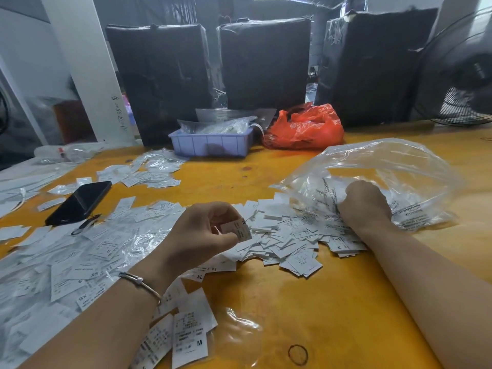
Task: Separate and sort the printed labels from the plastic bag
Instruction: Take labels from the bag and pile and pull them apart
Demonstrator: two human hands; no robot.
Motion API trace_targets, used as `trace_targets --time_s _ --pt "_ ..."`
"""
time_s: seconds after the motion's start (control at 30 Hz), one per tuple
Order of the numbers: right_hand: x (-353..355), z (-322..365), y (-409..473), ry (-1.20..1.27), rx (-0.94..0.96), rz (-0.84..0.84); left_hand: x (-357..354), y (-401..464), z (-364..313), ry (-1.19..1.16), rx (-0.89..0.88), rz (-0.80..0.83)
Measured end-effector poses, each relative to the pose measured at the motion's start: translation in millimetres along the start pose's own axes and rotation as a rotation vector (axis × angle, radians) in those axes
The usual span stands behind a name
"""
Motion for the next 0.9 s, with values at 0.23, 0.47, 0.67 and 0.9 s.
trace_targets --time_s 0.23,0.47,0.67,0.9 --pt "-1.6 -1.0 3.8 0.005 -0.032 -0.003 -1.9 0.5 -0.1 0.005 0.002 -0.001" --pt "-3.1 5.8 1.1 -0.048 0.063 0.025 -3.3 -0.3 -1.9 0.002 -0.002 0.011" --pt "-1.8 2.5 0.7 0.030 0.040 -0.021 -3.2 -0.7 -2.4 -0.005 -0.012 0.005" --pt "-4.4 5.1 -0.6 0.056 0.056 -0.014 -2.8 -1.1 -3.8 0.008 -0.020 0.000"
Point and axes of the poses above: each hand's wrist, its own y-axis towards the middle knuckle, its own x-axis out of the back of the hand, z = x × y, the point moved 4 cm from there along y, towards the middle knuckle, and after that the axes turned 9 degrees about -y, right-handed, at the moved point
